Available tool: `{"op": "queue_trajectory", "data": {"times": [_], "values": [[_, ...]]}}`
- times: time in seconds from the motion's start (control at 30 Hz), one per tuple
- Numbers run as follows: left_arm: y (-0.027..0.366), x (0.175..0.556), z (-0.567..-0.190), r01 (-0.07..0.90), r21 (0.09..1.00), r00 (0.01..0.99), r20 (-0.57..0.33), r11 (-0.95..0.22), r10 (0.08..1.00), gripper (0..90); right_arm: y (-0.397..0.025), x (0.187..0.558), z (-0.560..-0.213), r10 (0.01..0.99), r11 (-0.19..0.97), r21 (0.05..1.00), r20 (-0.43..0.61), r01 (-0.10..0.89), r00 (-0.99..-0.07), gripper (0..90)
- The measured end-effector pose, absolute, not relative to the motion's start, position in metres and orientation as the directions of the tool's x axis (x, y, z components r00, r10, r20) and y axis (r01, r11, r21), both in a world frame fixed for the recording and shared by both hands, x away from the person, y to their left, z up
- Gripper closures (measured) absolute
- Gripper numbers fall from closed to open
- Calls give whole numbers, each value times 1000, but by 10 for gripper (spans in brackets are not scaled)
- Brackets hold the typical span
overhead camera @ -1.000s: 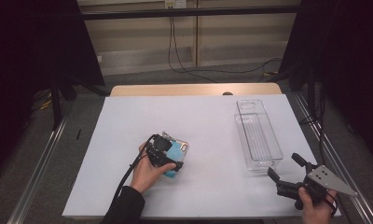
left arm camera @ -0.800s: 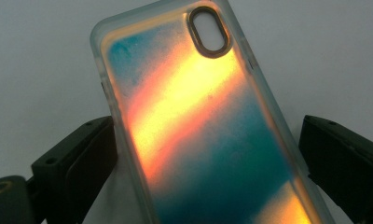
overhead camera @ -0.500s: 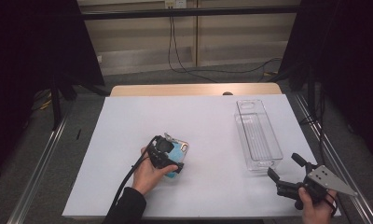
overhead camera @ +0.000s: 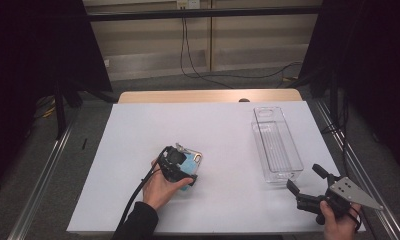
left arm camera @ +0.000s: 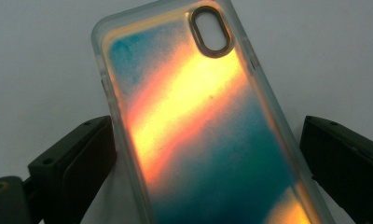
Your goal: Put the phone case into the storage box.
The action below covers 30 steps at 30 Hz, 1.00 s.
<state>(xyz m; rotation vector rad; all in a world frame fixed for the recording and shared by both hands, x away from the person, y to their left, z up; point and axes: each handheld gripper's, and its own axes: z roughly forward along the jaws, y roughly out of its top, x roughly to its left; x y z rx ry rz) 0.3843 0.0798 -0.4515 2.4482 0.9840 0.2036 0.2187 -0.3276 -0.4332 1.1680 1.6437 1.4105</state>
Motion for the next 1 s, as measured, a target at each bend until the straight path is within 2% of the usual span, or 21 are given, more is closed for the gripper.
{"op": "queue_trajectory", "data": {"times": [0.47,0.73,1.0], "values": [[80,385,-449,610,480,734,-41,-631,678,74,-327,218,-433,924,19,979,61,203,-378,5],[82,384,-448,612,487,731,-47,-624,680,137,-327,218,-433,923,17,979,62,202,-380,5],[82,384,-447,614,489,728,-48,-619,684,147,-326,219,-433,923,19,979,60,201,-380,5]]}}
